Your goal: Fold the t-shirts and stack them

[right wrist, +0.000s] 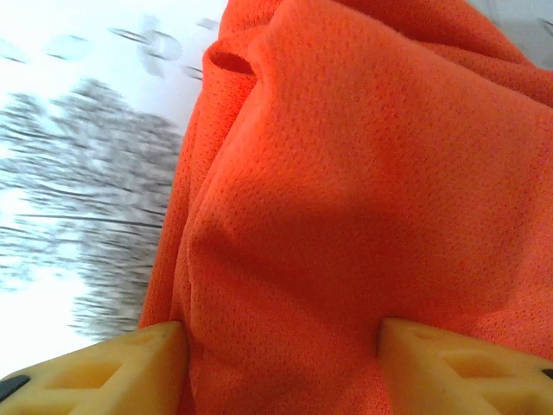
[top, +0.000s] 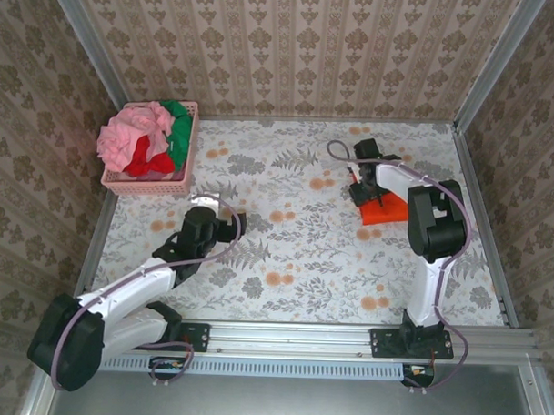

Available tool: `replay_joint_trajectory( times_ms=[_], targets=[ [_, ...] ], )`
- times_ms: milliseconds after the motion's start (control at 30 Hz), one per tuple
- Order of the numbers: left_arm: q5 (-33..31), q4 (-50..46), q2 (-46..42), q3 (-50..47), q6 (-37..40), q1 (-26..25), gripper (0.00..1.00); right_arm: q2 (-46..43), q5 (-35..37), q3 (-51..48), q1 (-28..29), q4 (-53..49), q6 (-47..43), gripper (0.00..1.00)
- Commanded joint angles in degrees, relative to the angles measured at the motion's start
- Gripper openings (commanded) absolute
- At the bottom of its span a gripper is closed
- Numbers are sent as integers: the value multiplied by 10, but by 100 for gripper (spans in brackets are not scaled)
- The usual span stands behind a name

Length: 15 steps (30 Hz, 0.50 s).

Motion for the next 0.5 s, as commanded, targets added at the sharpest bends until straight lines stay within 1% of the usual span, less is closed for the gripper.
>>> replay_joint_trajectory(
  times_ms=[0, 67, 200, 300, 333, 467],
  targets=[
    [20, 28, 9, 22, 25, 16, 100, -7, 39, -20, -49, -6, -32, 61],
    [25, 35, 17, 25, 33, 27, 100, -2, 61, -22, -74, 1, -28, 61],
    [30, 43, 23, 28, 51, 51, 100, -5, 79, -35, -110, 38, -31, 61],
    [32, 47, 23, 27, 65, 67, 100, -4, 98, -39, -128, 48, -29, 61],
    [33, 47, 23, 27, 68, 83, 100, -2, 108, -39, -133, 50, -27, 62],
    [35, 48, 20, 27, 89, 114, 100, 1, 150, -36, -156, 52, 5, 61]
  ],
)
